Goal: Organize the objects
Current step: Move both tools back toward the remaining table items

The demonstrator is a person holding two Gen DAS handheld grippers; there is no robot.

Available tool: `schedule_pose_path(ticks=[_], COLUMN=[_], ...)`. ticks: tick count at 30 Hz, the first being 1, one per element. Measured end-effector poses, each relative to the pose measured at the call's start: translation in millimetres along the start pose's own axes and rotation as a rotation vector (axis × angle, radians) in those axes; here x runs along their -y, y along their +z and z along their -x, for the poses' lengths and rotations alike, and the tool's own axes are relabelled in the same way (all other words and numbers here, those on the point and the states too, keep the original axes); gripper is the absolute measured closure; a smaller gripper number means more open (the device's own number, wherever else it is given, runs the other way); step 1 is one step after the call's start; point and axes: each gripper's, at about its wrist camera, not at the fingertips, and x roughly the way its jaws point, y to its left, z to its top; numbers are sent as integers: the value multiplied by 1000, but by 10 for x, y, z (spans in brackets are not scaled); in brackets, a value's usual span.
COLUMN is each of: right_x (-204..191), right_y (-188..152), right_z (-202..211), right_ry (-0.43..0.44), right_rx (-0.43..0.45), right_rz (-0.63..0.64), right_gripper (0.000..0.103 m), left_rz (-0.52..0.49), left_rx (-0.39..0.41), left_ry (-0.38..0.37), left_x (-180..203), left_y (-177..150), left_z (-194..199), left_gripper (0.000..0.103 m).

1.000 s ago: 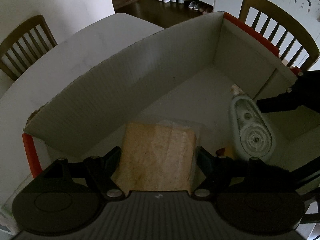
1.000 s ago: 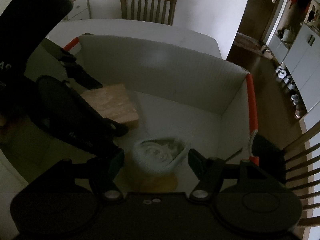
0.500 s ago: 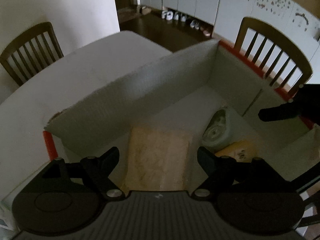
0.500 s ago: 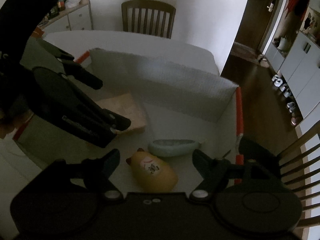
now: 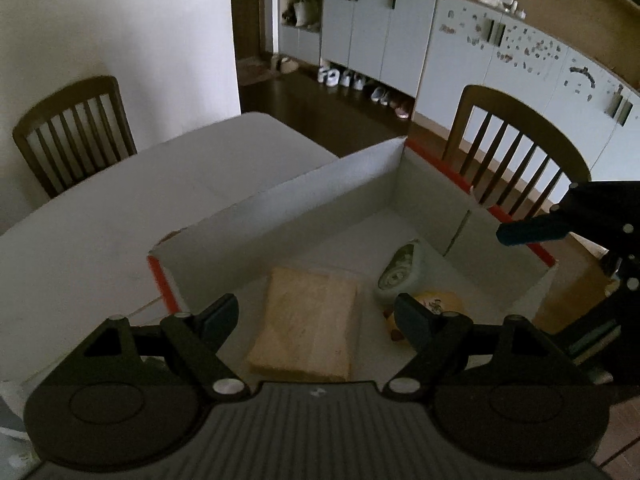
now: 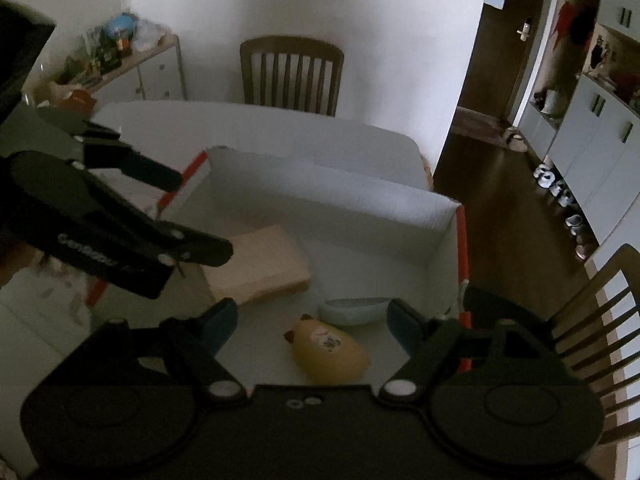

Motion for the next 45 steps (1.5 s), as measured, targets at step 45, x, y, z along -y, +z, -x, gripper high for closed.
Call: schedule_pose_path(ticks=[45], right_x=[-2147], right_y=[222], right_z=[-206], right_ry=[53], right_rx=[38], right_rz=[-176], right_gripper=[7], left_rz=[189], left_rx=[120], left_ry=[119], left_x=[-2238], left_y=[-1912], left_z=[1453], left_gripper=[0])
